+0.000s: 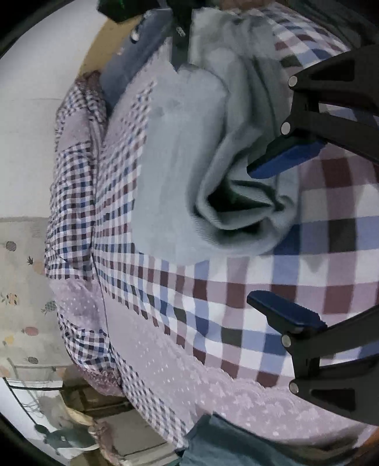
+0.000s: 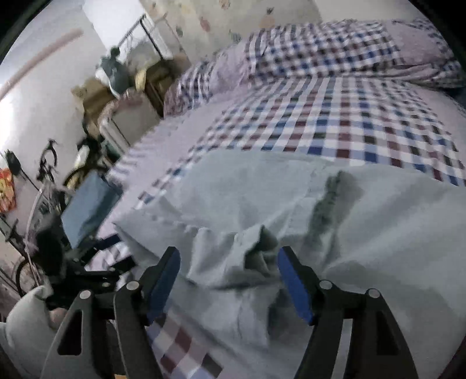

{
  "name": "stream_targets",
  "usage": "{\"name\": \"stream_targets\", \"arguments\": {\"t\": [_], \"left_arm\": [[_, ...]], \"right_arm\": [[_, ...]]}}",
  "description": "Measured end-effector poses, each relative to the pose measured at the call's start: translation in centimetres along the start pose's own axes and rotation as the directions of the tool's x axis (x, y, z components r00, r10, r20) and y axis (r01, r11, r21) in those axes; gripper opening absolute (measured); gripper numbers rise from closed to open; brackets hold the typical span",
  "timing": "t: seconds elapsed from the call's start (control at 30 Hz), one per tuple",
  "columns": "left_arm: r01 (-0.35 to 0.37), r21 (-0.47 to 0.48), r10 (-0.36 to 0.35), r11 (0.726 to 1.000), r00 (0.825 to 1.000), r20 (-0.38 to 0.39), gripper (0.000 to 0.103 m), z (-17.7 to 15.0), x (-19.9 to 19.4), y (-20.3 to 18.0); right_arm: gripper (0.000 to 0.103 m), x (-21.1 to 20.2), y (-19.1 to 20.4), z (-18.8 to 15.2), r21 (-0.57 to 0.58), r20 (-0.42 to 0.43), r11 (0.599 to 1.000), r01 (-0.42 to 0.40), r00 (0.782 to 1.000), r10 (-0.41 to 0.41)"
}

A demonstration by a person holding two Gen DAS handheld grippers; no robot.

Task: Fold clothes

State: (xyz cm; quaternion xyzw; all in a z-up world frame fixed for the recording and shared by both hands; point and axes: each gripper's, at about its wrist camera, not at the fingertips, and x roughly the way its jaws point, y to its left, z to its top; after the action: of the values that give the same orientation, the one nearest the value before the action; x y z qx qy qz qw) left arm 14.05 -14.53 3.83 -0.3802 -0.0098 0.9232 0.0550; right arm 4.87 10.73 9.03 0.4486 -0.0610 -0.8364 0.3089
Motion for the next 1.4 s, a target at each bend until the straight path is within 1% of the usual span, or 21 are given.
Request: {"name": "stream_targets", "arguments": {"t": [0.07, 0.1, 0.13, 0.17, 0.27, 0.33, 0.4, 0.47, 0.53, 0.63, 0.7, 0.73, 0.8, 0.83, 0.87, 0.93, 1.03, 1.1, 1.17, 1.3, 1.4], "left_arm": [[0.024, -0.019, -0.024, 1.0, 1.0, -0.006, 0.073, 0.3, 0.9, 0.1], [0.037, -0.026, -0.037, 0.999, 0.999, -0.011, 0.068, 0.4, 1.3, 0.0], [0.047, -0.027, -0.048, 0.999, 0.999, -0.017, 0.058, 0.4, 1.5, 0.0], [0.054, -0.026, -0.055, 0.998, 0.998, -0.024, 0.049, 0.4, 1.8, -0.1], [0.039, -0.053, -0.04, 0.998, 0.999, -0.019, 0.029, 0.5, 2.0, 0.2], [0.035, -0.096, -0.03, 0.995, 0.998, 0.055, 0.029, 0.6, 0.5, 0.6], [0.015, -0.09, -0.004, 0.996, 0.993, 0.116, 0.029, 0.5, -0.8, 0.3], [-0.011, -0.067, 0.014, 0.998, 0.999, 0.05, 0.03, 0.1, 0.2, 0.0], [-0.029, -0.047, 0.028, 0.999, 1.0, -0.003, 0.031, -0.4, 1.0, -0.2], [-0.019, -0.04, 0.019, 0.999, 1.0, -0.016, 0.036, -1.2, 0.9, 0.0], [0.0, -0.049, 0.0, 0.999, 1.0, 0.0, 0.04, -1.4, 0.4, 0.4], [0.004, -0.062, -0.004, 0.998, 1.0, -0.001, 0.048, -1.4, 0.3, 0.8], [0.021, -0.107, -0.021, 0.994, 1.0, -0.004, 0.056, -1.4, 0.2, 1.7], [0.048, -0.142, -0.049, 0.989, 0.999, -0.003, 0.056, -1.4, 0.1, 2.4], [0.071, -0.171, -0.072, 0.983, 0.997, -0.001, 0.057, -1.5, 0.0, 2.9], [0.107, -0.216, -0.105, 0.97, 0.994, 0.021, 0.059, -1.5, -0.5, 3.9], [0.168, -0.28, -0.154, 0.945, 0.986, 0.07, 0.059, -1.3, -1.5, 5.5], [0.237, -0.293, -0.204, 0.926, 0.969, 0.139, 0.059, -0.6, -2.9, 6.6], [0.314, -0.284, -0.261, 0.906, 0.942, 0.21, 0.064, 0.3, -4.4, 7.3], [0.467, -0.137, -0.413, 0.874, 0.861, 0.296, 0.08, 2.7, -7.5, 5.8], [0.5, 0.041, -0.49, 0.865, 0.826, 0.279, 0.082, 4.6, -8.8, 2.5]], "right_arm": [[0.07, 1.3, 0.0, 0.3, -0.015, -0.011, 1.0, -0.024, 1.0, 0.023], [0.061, 1.7, 0.2, 0.4, -0.031, -0.008, 0.999, -0.037, 0.999, 0.037], [0.007, 1.4, 0.5, 0.5, -0.054, 0.012, 0.998, -0.044, 0.999, 0.045], [0.001, 0.0, 1.0, 0.5, -0.087, 0.056, 0.995, -0.05, 0.997, 0.055], [0.001, -4.5, 2.2, -0.1, -0.172, 0.17, 0.983, -0.058, 0.982, 0.087], [0.001, -7.3, 2.5, -1.1, -0.207, 0.216, 0.976, -0.061, 0.971, 0.106], [0.001, -7.9, 2.0, -2.5, -0.224, 0.16, 0.974, -0.022, 0.985, 0.059], [0.0, -7.4, 1.0, -4.0, -0.226, 0.083, 0.973, 0.055, 0.996, -0.037], [0.0, -6.7, -0.5, -5.2, -0.201, 0.014, 0.977, 0.065, 0.998, -0.064], [0.001, -6.6, -1.5, -6.1, -0.187, -0.035, 0.976, 0.111, 0.992, -0.12], [0.005, -6.9, -1.0, -5.4, -0.172, 0.006, 0.979, 0.114, 0.993, -0.115], [0.006, -7.0, -0.8, -5.1, -0.164, 0.028, 0.98, 0.115, 0.993, -0.112], [0.024, -6.6, -0.6, -4.1, -0.136, 0.055, 0.988, 0.07, 0.997, -0.063], [0.046, -6.3, -0.5, -4.0, -0.13, 0.058, 0.99, 0.05, 0.997, -0.043], [0.06, -5.4, -0.2, -3.3, -0.128, 0.057, 0.991, 0.036, 0.998, -0.029], [0.069, -4.1, 0.0, -2.4, -0.14, 0.036, 0.99, 0.023, 0.999, -0.018], [0.07, -1.2, 0.3, -0.6, -0.167, -0.031, 0.986, -0.012, 1.0, 0.007], [0.059, 0.4, 1.2, 0.4, -0.246, -0.088, 0.969, -0.03, 0.996, 0.009], [0.008, 1.2, 2.7, 1.0, -0.358, -0.116, 0.933, 0.023, 0.991, -0.069], [0.007, -0.5, 5.6, 1.4, -0.523, -0.064, 0.851, 0.046, 0.994, -0.093], [0.007, -2.3, 8.0, 1.2, -0.642, 0.026, 0.761, 0.088, 0.995, -0.093]]}}
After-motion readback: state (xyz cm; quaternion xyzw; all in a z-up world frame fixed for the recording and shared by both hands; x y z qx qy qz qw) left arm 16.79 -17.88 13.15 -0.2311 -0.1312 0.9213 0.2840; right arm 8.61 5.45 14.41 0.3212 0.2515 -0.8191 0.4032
